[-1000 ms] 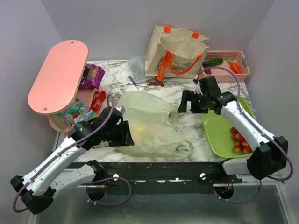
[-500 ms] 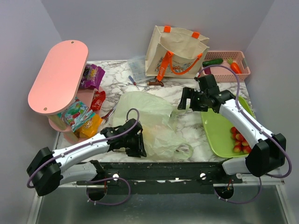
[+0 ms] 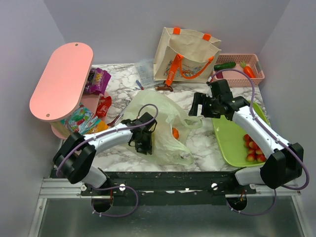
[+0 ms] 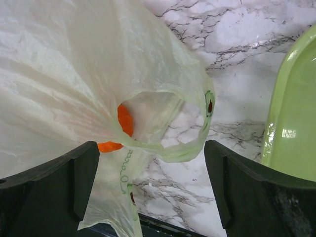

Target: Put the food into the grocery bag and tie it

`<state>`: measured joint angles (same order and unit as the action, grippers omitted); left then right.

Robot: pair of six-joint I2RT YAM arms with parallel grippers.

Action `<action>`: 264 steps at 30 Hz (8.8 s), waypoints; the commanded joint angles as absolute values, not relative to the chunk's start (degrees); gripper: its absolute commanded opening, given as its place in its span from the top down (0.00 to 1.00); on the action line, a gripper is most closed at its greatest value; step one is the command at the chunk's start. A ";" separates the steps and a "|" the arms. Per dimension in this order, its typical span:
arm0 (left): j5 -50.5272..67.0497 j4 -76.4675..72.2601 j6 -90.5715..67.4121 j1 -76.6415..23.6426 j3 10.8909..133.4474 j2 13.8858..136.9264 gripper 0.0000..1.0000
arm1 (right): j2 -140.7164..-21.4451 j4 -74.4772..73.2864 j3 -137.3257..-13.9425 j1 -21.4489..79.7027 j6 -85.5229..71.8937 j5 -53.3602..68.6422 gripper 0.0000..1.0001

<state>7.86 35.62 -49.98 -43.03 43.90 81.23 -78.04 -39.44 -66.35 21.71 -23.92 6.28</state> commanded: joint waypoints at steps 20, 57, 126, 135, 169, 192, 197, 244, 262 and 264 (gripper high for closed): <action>-30.52 67.89 -24.40 -38.94 89.26 101.41 0.73 | -79.61 -33.59 -62.15 21.97 -21.55 17.83 0.05; -5.88 44.65 -48.22 -69.97 64.04 70.37 0.36 | -70.29 -29.03 -49.72 21.96 -27.65 13.55 0.08; -8.90 31.53 -45.06 -75.08 55.54 75.50 1.00 | -75.24 -29.93 -47.29 22.06 -25.08 23.44 0.06; -7.65 30.35 -45.77 -73.57 52.18 70.68 1.00 | -81.47 -28.38 -49.80 22.33 -22.18 25.97 0.06; -5.00 41.98 -44.89 -65.13 60.65 54.88 1.00 | -75.33 -27.93 -58.80 28.56 -33.31 34.62 0.99; 4.43 49.74 -34.87 -47.70 92.99 58.45 1.00 | -71.99 -30.19 -93.42 28.56 -47.28 23.99 0.99; 12.37 50.41 -33.83 -40.57 101.06 61.43 1.00 | -74.20 -31.19 -101.58 28.48 -47.52 21.90 0.99; 23.28 41.90 -37.08 -31.12 88.60 59.55 1.00 | -51.34 -46.09 -75.83 28.54 -18.93 43.38 0.15; 25.62 42.75 -36.15 -30.23 90.61 60.60 1.00 | -51.11 -42.93 -74.27 28.52 -18.76 45.08 0.83; 27.99 41.85 -35.63 -30.23 90.58 60.86 1.00 | -51.94 -40.31 -74.91 28.55 -20.70 44.30 0.89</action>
